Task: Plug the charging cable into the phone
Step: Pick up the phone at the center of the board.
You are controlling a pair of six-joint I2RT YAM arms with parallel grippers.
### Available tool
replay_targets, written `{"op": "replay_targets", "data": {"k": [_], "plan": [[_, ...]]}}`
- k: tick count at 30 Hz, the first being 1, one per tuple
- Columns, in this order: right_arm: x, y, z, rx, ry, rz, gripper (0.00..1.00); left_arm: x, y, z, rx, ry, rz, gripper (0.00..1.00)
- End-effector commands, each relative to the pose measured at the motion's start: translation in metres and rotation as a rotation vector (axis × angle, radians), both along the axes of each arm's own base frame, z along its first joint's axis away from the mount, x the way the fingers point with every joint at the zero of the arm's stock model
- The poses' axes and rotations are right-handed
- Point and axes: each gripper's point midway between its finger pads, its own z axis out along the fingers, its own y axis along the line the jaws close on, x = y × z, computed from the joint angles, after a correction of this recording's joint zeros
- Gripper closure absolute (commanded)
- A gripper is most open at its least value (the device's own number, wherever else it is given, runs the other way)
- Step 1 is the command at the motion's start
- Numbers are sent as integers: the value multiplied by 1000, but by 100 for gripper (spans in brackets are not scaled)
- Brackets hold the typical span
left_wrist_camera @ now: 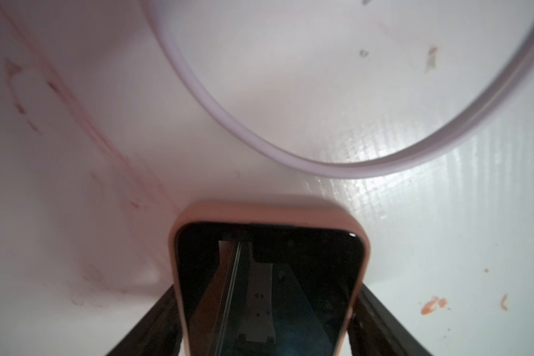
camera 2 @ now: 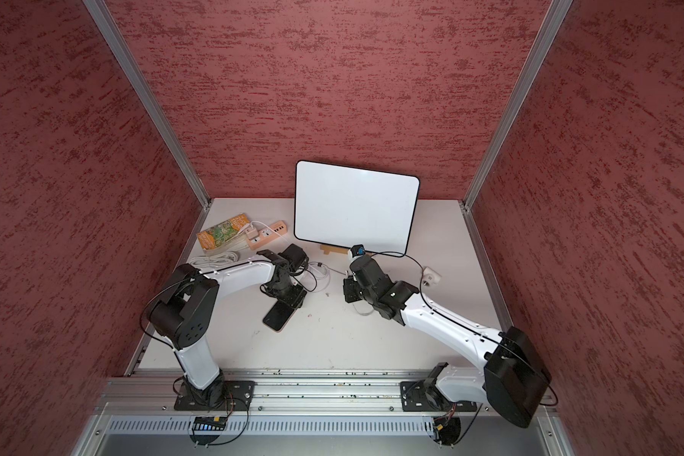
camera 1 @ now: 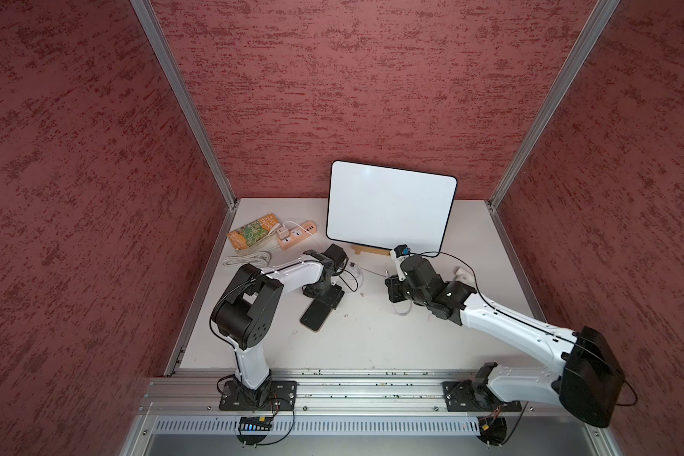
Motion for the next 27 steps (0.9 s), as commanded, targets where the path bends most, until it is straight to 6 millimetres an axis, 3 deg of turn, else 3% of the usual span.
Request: {"op": "replay_targets", "data": {"k": [1, 8, 10, 11, 12, 16, 27], "plan": [[5, -11, 7, 1, -34, -44, 100, -19, 23, -34, 114, 105, 11, 35], [3, -16, 8, 4, -45, -56, 100, -12, 25, -24, 124, 77, 47, 63], [4, -16, 8, 5, -43, -54, 100, -6, 18, -14, 82, 64, 70, 78], [4, -15, 9, 6, -42, -51, 100, -3, 15, -8, 60, 56, 82, 94], [4, -14, 9, 6, -43, -51, 100, 2, 12, -2, 44, 45, 100, 100], [6, -13, 13, 10, -48, -52, 100, 18, 5, 22, -22, 12, 204, 100], [8, -16, 14, 0, -61, -62, 100, 52, -45, 79, -471, -42, 405, 100]]}}
